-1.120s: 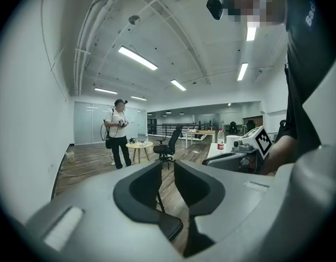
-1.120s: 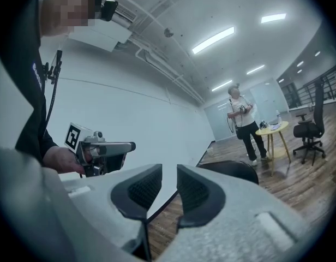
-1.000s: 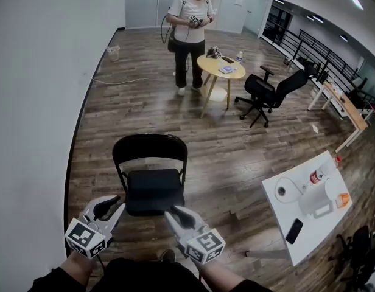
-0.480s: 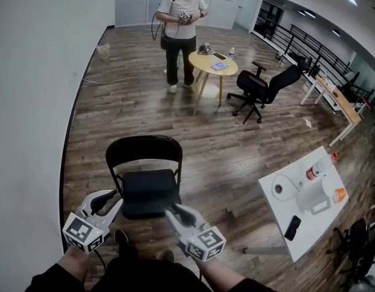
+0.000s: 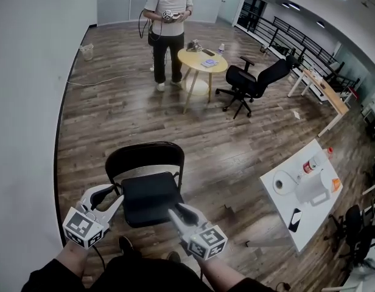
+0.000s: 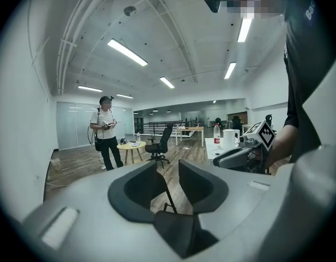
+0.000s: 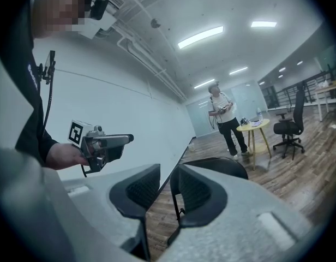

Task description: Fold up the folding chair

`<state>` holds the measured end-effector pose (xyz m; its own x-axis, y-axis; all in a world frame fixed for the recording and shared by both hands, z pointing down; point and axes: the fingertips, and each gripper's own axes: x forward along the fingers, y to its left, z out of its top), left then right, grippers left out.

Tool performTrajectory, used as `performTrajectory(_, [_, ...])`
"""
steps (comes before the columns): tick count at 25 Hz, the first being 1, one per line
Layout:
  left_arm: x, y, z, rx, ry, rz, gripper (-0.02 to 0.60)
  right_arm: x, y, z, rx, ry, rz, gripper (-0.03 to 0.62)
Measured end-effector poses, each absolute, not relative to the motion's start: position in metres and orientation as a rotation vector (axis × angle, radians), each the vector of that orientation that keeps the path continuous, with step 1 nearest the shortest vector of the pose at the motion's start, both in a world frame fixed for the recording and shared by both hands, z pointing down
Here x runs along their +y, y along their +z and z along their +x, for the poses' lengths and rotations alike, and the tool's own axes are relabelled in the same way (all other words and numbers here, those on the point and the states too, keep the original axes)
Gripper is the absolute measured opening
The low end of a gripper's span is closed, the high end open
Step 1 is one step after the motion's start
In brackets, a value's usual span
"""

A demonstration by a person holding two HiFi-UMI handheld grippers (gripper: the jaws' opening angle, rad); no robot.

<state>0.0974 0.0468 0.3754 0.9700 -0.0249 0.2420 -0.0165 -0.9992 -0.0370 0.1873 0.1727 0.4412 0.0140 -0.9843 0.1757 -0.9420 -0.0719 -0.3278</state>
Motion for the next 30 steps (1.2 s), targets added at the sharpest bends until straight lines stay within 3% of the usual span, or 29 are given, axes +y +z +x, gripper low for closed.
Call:
performTrajectory(17, [-0.061, 0.411, 0.101, -0.256, -0.410, -3.093, 0.176, 0.114, 0.454, 0.159, 1.751, -0.630, -2.353, 0.107])
performTrajectory(30, [-0.102, 0.428, 0.147, -0.269, -0.519, -3.022, 0.220, 0.112, 0.492, 0.178, 1.652, -0.684, -2.354, 0.120])
